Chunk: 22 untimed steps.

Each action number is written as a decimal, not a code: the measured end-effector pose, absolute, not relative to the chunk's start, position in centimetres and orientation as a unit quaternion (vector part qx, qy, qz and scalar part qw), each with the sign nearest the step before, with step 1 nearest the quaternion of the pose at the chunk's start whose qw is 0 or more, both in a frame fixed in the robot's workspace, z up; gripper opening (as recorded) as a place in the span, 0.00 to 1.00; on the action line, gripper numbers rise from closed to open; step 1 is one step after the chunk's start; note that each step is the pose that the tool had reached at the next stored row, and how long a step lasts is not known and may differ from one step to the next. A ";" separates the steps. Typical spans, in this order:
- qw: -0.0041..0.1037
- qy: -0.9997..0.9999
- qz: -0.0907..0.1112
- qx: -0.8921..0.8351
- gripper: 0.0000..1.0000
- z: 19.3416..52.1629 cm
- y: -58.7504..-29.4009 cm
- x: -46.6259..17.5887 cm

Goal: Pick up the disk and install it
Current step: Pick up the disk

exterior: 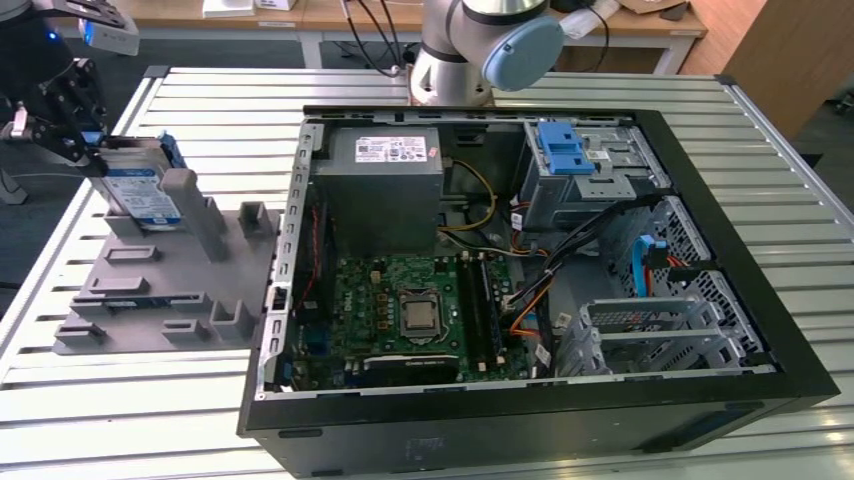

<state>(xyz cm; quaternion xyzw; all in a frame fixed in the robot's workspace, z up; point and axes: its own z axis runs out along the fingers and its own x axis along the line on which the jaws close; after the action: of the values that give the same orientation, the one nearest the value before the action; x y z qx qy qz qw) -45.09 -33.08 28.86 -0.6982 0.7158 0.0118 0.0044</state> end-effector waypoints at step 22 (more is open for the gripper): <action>0.004 0.716 0.012 -0.698 0.37 29.9 -33.1 -45.1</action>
<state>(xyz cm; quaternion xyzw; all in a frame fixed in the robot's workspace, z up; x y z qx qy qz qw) -45.09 -33.08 29.86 -0.6982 0.7158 0.0119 0.0043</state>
